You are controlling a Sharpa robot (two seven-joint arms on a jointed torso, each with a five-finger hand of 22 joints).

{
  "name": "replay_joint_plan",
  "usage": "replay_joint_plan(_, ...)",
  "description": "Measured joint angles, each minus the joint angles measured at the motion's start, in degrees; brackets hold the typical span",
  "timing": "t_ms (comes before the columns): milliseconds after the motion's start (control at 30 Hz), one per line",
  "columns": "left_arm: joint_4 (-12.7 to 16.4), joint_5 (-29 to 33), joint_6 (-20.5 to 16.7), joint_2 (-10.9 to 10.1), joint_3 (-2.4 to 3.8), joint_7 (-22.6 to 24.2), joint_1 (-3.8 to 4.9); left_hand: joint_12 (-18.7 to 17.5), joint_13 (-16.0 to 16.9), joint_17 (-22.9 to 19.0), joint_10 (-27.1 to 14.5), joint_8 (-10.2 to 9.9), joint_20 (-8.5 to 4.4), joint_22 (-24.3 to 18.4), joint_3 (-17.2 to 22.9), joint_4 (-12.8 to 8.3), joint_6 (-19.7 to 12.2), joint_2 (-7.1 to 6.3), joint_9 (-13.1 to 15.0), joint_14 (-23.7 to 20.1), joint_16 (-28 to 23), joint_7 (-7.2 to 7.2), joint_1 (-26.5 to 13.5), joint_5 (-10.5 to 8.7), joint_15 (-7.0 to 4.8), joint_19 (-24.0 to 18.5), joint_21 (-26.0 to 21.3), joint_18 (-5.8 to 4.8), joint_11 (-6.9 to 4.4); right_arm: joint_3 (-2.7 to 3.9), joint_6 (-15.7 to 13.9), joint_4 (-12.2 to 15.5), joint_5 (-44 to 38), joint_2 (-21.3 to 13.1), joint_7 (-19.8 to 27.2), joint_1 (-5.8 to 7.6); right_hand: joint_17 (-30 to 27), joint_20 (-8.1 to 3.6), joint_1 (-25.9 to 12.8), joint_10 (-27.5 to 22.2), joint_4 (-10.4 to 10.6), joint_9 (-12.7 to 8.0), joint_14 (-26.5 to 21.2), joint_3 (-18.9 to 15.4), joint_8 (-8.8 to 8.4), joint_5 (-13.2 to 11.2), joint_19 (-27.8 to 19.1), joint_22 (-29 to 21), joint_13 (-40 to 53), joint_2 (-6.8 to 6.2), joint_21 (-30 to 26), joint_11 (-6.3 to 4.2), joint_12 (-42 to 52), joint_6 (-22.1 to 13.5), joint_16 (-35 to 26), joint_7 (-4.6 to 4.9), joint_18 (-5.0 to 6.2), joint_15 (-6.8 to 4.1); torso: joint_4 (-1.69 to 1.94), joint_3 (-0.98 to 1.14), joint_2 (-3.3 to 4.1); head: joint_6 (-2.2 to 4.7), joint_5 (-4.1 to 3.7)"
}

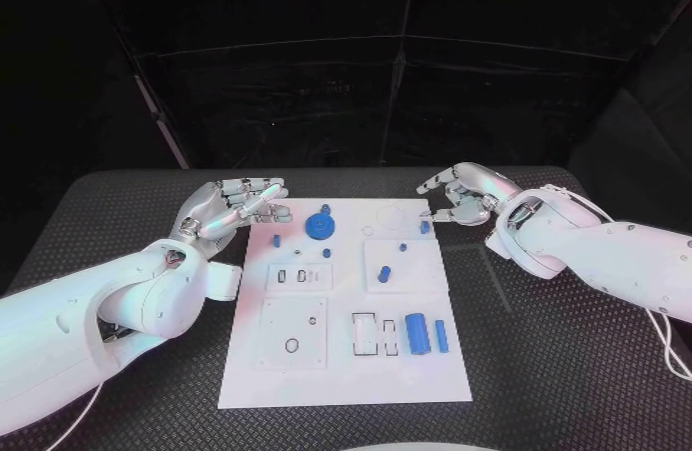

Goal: Assemble the parts on the task board

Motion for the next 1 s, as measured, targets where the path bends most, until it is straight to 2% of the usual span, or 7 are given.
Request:
replay_joint_plan(333,-0.32,0.00,0.04,0.09,-0.01,-0.02,-0.01,0.00,0.00,0.00,0.00,0.00,0.00,0.00,0.00,0.00,0.00,0.00,0.00,0.00,0.00,0.00,0.00,0.00,0.00,0.00,0.00,0.00,0.00,-0.06,2.06,-0.95,1.58,-0.05,1.12,-2.19,0.00,0.00,0.22,0.00,0.04,0.24,0.00,-0.73,0.38,0.57,0.00,0.00,0.00,0.22,0.00,0.00,0.00,0.70,0.00,0.27,0.00,0.00,0.02,-0.07,0.03,-0.41,-0.07)
replay_joint_plan(700,-0.58,0.00,0.07,0.28,-0.01,-0.02,-0.03,0.00,0.00,0.04,0.00,0.00,0.00,0.01,0.00,0.00,0.00,0.00,0.01,0.00,0.00,0.00,0.00,0.00,0.00,0.00,0.00,0.00,0.00,-0.03,3.07,-2.17,2.72,0.31,1.48,-2.58,0.00,0.00,0.31,0.00,0.14,0.31,0.00,-1.30,0.84,1.01,0.00,0.01,0.00,0.31,0.00,0.00,0.00,1.47,0.00,0.42,0.00,0.00,0.01,-0.13,0.01,-0.60,-0.48)
replay_joint_plan(733,-0.59,0.00,0.08,0.30,-0.01,-0.02,-0.03,0.00,0.00,0.04,0.00,0.00,0.00,0.01,0.00,0.00,0.00,0.00,0.01,0.00,0.00,0.00,0.00,0.00,0.00,0.00,0.00,0.00,0.00,-0.03,3.14,-2.41,2.79,0.52,1.46,-2.60,0.00,0.00,0.52,0.00,0.14,0.31,0.00,-1.30,0.84,1.29,0.00,0.01,0.00,0.55,0.00,0.00,0.00,1.66,0.00,0.60,0.00,0.00,0.01,-0.13,0.01,-0.60,-0.51)
replay_joint_plan(1000,-0.72,0.00,0.11,0.39,-0.01,-0.05,-0.04,0.00,0.00,0.04,0.00,0.00,0.00,0.01,0.00,0.00,0.00,0.00,0.01,0.00,0.00,0.00,0.00,0.00,0.00,0.00,0.00,0.00,0.00,-0.03,3.41,-3.63,3.11,1.58,1.21,-2.76,0.00,0.00,0.53,0.00,0.14,0.46,0.00,-1.30,1.54,1.66,0.00,0.34,0.00,2.67,0.00,0.00,0.00,3.40,0.00,0.29,0.00,0.00,0.11,-0.15,-0.03,-0.63,-0.59)
